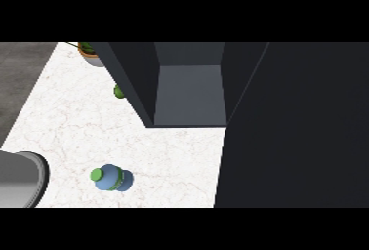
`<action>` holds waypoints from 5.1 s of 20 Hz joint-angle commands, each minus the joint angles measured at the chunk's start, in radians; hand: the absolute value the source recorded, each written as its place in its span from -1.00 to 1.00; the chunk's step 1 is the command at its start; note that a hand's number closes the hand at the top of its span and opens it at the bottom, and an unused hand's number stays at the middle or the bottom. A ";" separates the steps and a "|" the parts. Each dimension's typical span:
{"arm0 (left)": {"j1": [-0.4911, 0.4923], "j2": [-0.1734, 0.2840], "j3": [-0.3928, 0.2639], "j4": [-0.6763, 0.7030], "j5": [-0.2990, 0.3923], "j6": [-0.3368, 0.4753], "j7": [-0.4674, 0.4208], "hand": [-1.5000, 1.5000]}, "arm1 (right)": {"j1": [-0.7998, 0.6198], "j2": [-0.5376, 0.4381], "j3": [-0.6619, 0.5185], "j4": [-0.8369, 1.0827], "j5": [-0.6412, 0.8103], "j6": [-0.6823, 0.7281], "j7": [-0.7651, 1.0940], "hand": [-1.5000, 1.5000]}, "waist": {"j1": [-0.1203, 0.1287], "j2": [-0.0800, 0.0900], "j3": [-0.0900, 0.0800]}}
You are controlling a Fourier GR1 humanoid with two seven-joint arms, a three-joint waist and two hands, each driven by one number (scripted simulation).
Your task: Pick up the bottled water, place it into the cabinet and close the cabinet
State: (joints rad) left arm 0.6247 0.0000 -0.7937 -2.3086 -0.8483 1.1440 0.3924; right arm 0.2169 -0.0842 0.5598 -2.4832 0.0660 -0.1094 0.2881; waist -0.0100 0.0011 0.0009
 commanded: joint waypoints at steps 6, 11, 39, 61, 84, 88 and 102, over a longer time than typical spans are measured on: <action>-0.128 0.002 0.184 0.031 0.021 0.004 0.102 -1.00 | 0.032 -0.063 0.026 -0.068 0.080 -0.020 -0.008 -1.00 | 0.003 -0.003 -0.001; -0.194 0.000 0.221 0.114 0.026 0.038 0.144 -1.00 | -0.022 -0.037 0.129 -0.078 0.193 -0.091 0.068 -1.00 | 0.002 -0.004 -0.002; -0.452 0.032 0.359 0.619 0.827 0.111 -0.461 -1.00 | -0.007 -0.168 0.163 -0.108 0.160 -0.204 0.039 -1.00 | -0.001 -0.008 -0.006; -0.468 0.000 0.497 1.109 1.696 -0.237 -1.425 -1.00 | -0.037 -0.208 0.192 -0.061 0.147 -0.268 -0.008 -1.00 | 0.004 -0.004 -0.004; -0.626 0.078 0.405 1.334 1.840 -0.648 -1.526 1.00 | -0.101 -0.245 0.156 -0.078 0.112 -0.312 0.071 -1.00 | -0.010 -0.005 -0.002; -0.640 0.201 0.197 1.349 1.743 -0.826 -1.362 1.00 | -0.131 -0.247 0.155 -0.025 0.061 -0.293 0.013 -1.00 | -0.036 -0.004 -0.003; -0.608 0.316 0.217 1.031 1.671 -0.848 -1.195 1.00 | -0.133 -0.258 0.141 -0.117 0.105 -0.319 0.128 -1.00 | 0.012 -0.006 -0.001</action>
State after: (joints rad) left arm -0.0161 0.2755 -0.5443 -1.1087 0.8345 0.2568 -0.9020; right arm 0.0936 -0.3281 0.7227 -2.4702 0.1130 -0.4277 0.3025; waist -0.0053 -0.0033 -0.0002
